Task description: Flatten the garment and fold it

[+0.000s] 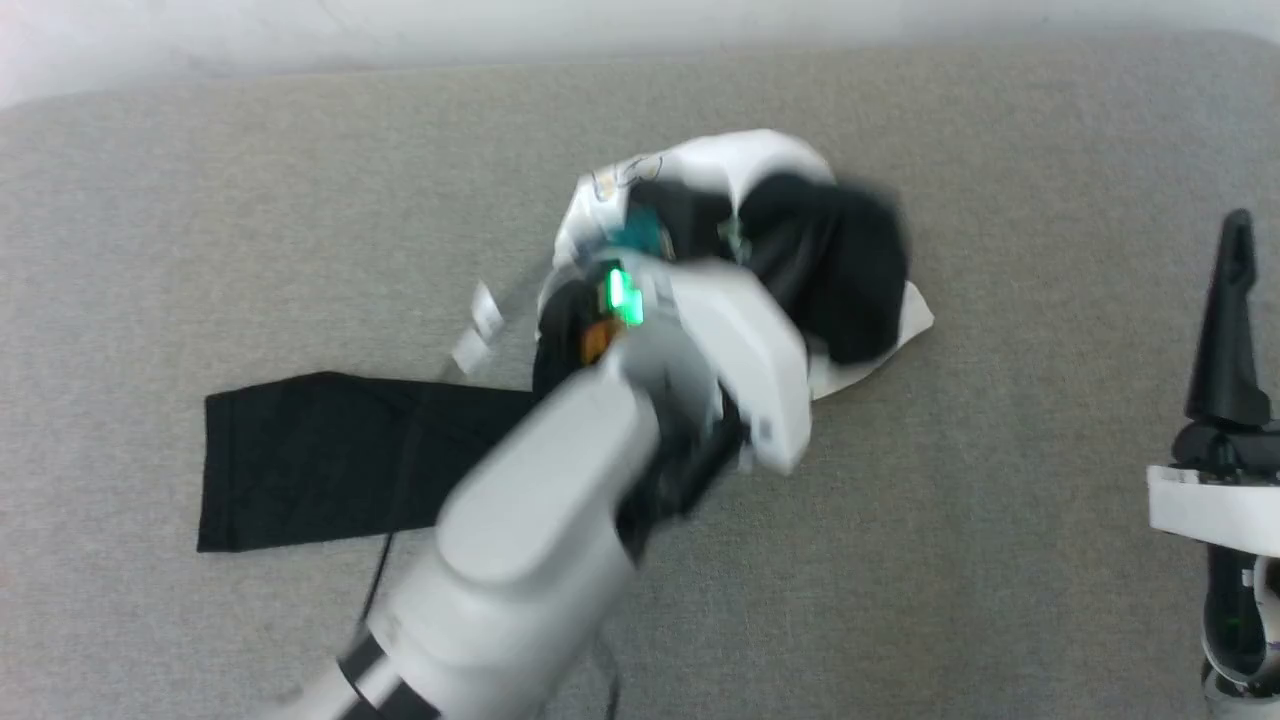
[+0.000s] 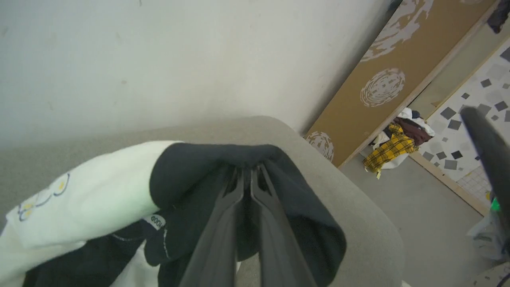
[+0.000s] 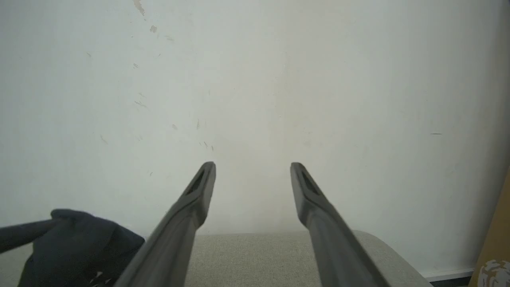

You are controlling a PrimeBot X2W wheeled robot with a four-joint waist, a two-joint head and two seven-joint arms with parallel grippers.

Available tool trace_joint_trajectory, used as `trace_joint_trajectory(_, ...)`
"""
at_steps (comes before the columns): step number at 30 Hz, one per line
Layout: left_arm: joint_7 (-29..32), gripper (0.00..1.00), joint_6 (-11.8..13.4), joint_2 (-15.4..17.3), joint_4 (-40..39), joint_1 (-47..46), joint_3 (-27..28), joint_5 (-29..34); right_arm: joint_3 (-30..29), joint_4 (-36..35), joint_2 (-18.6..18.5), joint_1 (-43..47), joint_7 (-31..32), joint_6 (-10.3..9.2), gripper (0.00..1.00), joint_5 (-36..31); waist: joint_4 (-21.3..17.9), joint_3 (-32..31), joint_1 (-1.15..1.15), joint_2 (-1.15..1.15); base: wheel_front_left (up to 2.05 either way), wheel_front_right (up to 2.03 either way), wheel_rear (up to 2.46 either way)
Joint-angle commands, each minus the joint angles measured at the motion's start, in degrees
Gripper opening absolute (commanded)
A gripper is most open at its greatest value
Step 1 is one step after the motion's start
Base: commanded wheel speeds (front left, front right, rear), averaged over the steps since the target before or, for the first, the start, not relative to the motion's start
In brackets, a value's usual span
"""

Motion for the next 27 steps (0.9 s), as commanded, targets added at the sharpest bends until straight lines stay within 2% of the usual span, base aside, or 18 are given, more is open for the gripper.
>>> trace_joint_trajectory(1, -0.27, 0.00, 0.58, 0.05, 1.32, 1.26, -0.92, 0.09, 0.34, -0.12, 0.20, -0.82, 0.16, -0.11, 1.00, 0.38, -0.66, 0.90, 0.00, 0.00, 0.00, 0.00, 0.00)
trace_joint_trajectory(4, -1.54, 0.00, 2.35, 0.05, 7.96, 3.48, -4.33, 0.72, 1.26, -0.08, 0.20, -1.29, 0.34, -0.11, 1.00, 0.57, -1.43, 1.85, 0.00, 0.00, 0.00, 0.00, 0.00)
trace_joint_trajectory(9, -3.12, 0.00, 3.46, 0.05, 16.69, 3.98, -7.33, 0.65, 1.66, 0.23, 0.20, -1.48, 0.37, -0.11, 1.00, 0.68, -2.25, 2.76, 0.00, 0.00, 0.00, 0.00, 0.00)
trace_joint_trajectory(10, -4.09, 0.23, 3.51, 0.05, 17.28, 3.86, -7.34, 0.01, 1.57, 0.29, 0.20, -1.43, 0.34, -0.11, 1.00, 0.69, -2.27, 2.77, 0.00, 0.00, 0.00, 0.00, 0.00)
trace_joint_trajectory(11, -4.99, 0.77, 3.33, 0.04, 17.62, 3.60, -7.53, -0.52, 1.43, 0.38, 0.20, -1.34, 0.31, -0.11, 1.00, 0.68, -2.22, 2.70, 0.00, 0.00, 0.00, 0.00, 0.00)
trace_joint_trajectory(12, -6.17, 1.00, 3.22, 0.04, 17.63, 3.34, -7.39, -1.28, 1.25, 0.50, 0.20, -1.20, 0.27, -0.11, 1.00, 0.66, -2.10, 2.54, 0.00, 0.00, 0.00, 0.00, 0.00)
trace_joint_trajectory(20, -17.14, 1.00, 2.57, 0.41, 11.73, 2.56, -3.71, -5.08, 0.86, 1.40, 0.20, 0.40, 0.50, -0.11, 1.00, 1.02, -0.78, -1.01, 0.00, 0.00, 0.00, 0.00, 0.00)
trace_joint_trajectory(23, -20.75, 1.00, 3.75, 3.08, 5.97, 4.45, -1.27, -4.62, 0.69, 1.35, 0.20, 1.36, 0.71, -0.11, 1.00, 1.22, -0.36, -2.15, 0.00, 0.00, 0.00, 0.00, 0.00)
trace_joint_trajectory(27, -23.02, 1.00, 7.47, 9.56, -4.12, 9.83, 1.62, -1.01, 0.56, 1.67, 0.20, 3.09, 0.89, -0.11, 1.00, 1.89, -0.01, -2.91, 0.00, 0.00, 0.00, 0.00, 0.00)
